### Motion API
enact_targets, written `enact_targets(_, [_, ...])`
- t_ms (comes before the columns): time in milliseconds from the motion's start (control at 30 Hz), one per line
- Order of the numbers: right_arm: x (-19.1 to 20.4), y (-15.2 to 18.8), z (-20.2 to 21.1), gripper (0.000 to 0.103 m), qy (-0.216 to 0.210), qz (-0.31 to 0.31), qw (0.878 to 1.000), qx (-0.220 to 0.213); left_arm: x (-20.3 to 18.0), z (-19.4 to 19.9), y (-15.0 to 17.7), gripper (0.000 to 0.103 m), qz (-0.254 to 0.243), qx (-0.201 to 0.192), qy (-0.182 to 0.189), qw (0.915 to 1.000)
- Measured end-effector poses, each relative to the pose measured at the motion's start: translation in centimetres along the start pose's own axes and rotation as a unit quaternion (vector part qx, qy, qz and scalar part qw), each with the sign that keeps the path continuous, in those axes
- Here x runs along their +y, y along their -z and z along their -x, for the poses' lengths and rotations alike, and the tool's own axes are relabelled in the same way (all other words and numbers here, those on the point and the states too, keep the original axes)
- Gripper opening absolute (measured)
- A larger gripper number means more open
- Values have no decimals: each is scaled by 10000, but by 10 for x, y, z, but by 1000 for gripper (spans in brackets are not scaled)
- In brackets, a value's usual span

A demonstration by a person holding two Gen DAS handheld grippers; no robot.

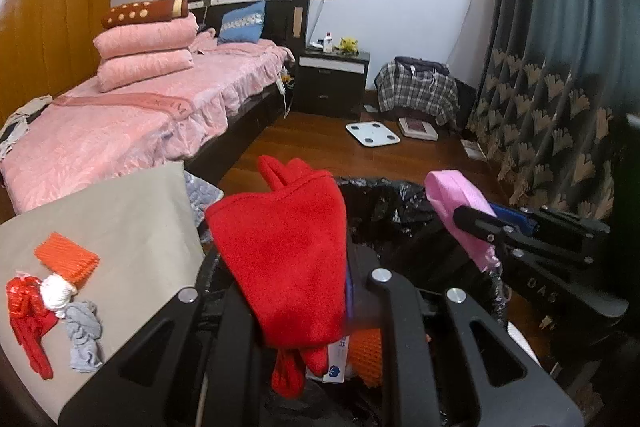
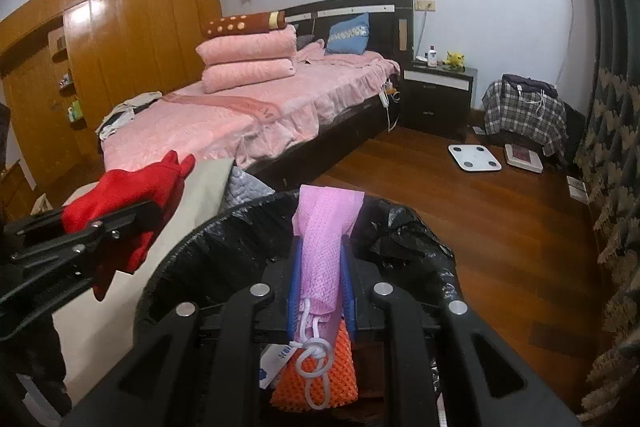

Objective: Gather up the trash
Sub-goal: 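Open both tools to drop the red cloth and pink mask into the bin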

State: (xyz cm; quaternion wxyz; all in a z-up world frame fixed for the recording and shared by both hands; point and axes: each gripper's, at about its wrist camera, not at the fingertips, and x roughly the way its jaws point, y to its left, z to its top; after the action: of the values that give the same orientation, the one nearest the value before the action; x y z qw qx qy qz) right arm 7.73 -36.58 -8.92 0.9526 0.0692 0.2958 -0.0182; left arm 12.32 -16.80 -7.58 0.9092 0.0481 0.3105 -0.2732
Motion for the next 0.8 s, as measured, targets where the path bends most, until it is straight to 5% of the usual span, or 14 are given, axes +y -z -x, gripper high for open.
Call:
enact_targets(200, [-5,3,-10,17,65,1,9999,101,4,-19,5,17,-15,187,100,9998])
enact_targets(367, [-8,6,-13,37,129,15,9998,159,9,-20,6,55,52,243,325,9992])
enact_targets(500, [-9,5,-9,53,163,-14,9998,104,15,-14,7,64,98,214,274,9993])
enact_targets(700, [5,0,4,98,146,86,9997,-165,35,12,6,88,189,-18,-128,9997])
enact_targets(800, [13,-6,7,97,7,104,9998,-189,51,27,5,91,287,-93,-357,9989])
